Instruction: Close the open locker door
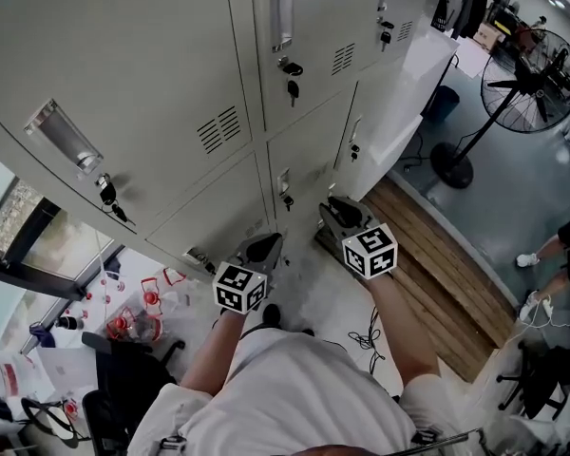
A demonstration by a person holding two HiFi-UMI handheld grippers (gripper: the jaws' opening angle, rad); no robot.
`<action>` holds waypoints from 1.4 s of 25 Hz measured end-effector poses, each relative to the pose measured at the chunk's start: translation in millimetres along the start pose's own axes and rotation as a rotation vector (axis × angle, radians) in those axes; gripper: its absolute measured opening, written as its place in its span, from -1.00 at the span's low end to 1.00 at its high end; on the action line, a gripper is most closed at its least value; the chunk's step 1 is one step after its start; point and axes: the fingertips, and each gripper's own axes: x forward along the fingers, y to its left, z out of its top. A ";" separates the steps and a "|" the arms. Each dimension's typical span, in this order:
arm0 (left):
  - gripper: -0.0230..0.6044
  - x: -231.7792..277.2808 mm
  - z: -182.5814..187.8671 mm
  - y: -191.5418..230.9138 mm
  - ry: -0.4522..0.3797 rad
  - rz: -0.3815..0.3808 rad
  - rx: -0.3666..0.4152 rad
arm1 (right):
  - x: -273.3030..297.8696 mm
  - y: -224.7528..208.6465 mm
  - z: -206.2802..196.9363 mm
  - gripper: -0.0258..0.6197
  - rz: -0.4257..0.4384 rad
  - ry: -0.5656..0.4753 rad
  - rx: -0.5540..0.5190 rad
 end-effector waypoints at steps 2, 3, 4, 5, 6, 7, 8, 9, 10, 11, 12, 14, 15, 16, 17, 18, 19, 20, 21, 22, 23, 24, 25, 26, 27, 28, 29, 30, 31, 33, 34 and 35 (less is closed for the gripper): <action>-0.88 0.0 0.9 -3.9 -0.006 0.000 0.001 | -17.2 -2.0 -3.8 -0.66 -0.019 -0.007 0.001; -0.88 -0.3 1.4 -5.5 -0.010 0.000 0.001 | -24.5 -2.8 -5.7 -0.68 -0.028 -0.011 0.000; -0.88 -0.8 1.8 -7.1 -0.014 0.000 0.000 | -31.0 -3.5 -7.9 -0.70 -0.038 -0.016 -0.002; -0.88 -1.2 2.1 -8.8 -0.017 0.000 -0.002 | -36.8 -4.3 -10.4 -0.72 -0.047 -0.019 -0.002; -0.88 -1.5 2.4 -10.6 -0.020 0.000 -0.003 | -42.1 -5.0 -13.5 -0.73 -0.054 -0.021 0.001; -0.88 -1.8 2.8 -12.8 -0.022 0.000 -0.003 | -47.2 -5.5 -16.8 -0.75 -0.060 -0.021 0.008; -0.88 -2.0 3.5 -15.3 -0.023 -0.001 -0.001 | -52.3 -6.0 -19.7 -0.76 -0.066 -0.022 0.015; -0.88 -2.2 4.8 -18.0 -0.025 -0.003 0.003 | -57.1 -6.4 -21.7 -0.78 -0.072 -0.025 0.021; -0.88 -2.4 6.5 -20.4 -0.028 -0.006 0.008 | -61.6 -6.4 -22.4 -0.81 -0.078 -0.030 0.026; -0.88 -2.9 8.4 -22.5 -0.031 -0.009 0.013 | -65.7 -5.9 -22.3 -0.83 -0.083 -0.036 0.030; -0.88 -3.8 10.0 -24.2 -0.034 -0.013 0.018 | -69.6 -4.7 -22.1 -0.84 -0.088 -0.043 0.033; -0.88 -6.9 12.2 -26.3 -0.036 -0.020 0.024 | -77.3 -0.4 -21.2 -0.86 -0.098 -0.058 0.041; -0.88 -9.0 13.6 -26.4 -0.038 -0.023 0.025 | -81.0 2.2 -20.2 -0.87 -0.105 -0.067 0.044; -0.88 -11.4 15.7 -26.1 -0.041 -0.026 0.023 | -84.9 4.6 -18.5 -0.87 -0.114 -0.081 0.047; -0.88 -14.1 18.6 -25.7 -0.047 -0.030 0.019 | -89.0 6.3 -16.1 -0.88 -0.127 -0.097 0.050; -0.88 -16.9 22.1 -25.6 -0.054 -0.035 0.016 | -93.1 7.1 -13.4 -0.90 -0.142 -0.116 0.052; -0.88 -19.5 25.6 -25.6 -0.063 -0.039 0.015 | -96.6 7.4 -10.5 -0.91 -0.156 -0.133 0.053; -0.88 -21.6 28.8 -25.5 -0.069 -0.044 0.017 | -99.4 7.4 -7.7 -0.91 -0.168 -0.146 0.053; -0.88 -23.3 31.2 -25.3 -0.073 -0.048 0.021 | -101.2 7.5 -5.3 -0.91 -0.178 -0.153 0.053; -0.88 -24.9 33.1 -25.0 -0.074 -0.052 0.026 | -102.5 8.3 -3.6 -0.91 -0.185 -0.156 0.054; -0.88 -26.5 34.2 -24.5 -0.074 -0.057 0.031 | -103.6 9.9 -2.7 -0.91 -0.189 -0.155 0.056; -0.88 -27.8 35.0 -24.0 -0.074 -0.062 0.035 | -104.3 12.0 -2.2 -0.91 -0.192 -0.152 0.058; -0.88 -28.7 35.6 -23.0 -0.074 -0.067 0.037 | -104.6 13.9 -1.9 -0.91 -0.194 -0.150 0.060; -0.88 -29.2 36.0 -21.7 -0.074 -0.071 0.038 | -104.3 15.3 -1.7 -0.91 -0.197 -0.147 0.061; -0.88 -29.5 36.4 -20.4 -0.074 -0.075 0.038 | -103.7 16.3 -1.6 -0.91 -0.201 -0.145 0.063; -0.88 -29.8 36.6 -19.4 -0.075 -0.080 0.038 | -102.9 17.2 -1.5 -0.91 -0.204 -0.144 0.066; -0.88 -30.1 36.6 -18.6 -0.075 -0.084 0.038 | -102.1 18.1 -1.6 -0.91 -0.207 -0.143 0.069; -0.88 -30.4 36.6 -18.0 -0.075 -0.089 0.038 | -101.3 19.3 -1.6 -0.91 -0.209 -0.142 0.072; -0.88 -30.7 36.4 -17.2 -0.075 -0.092 0.038 | -100.3 20.6 -1.5 -0.91 -0.211 -0.140 0.073; -0.88 -31.7 36.0 -15.2 -0.074 -0.098 0.037 | -98.2 24.1 -0.9 -0.91 -0.212 -0.138 0.073; -0.88 -32.3 36.0 -14.2 -0.074 -0.101 0.036 | -97.1 25.8 -0.6 -0.91 -0.213 -0.138 0.074; -0.88 -32.8 36.1 -13.2 -0.074 -0.103 0.035 | -96.0 27.3 -0.4 -0.91 -0.213 -0.137 0.074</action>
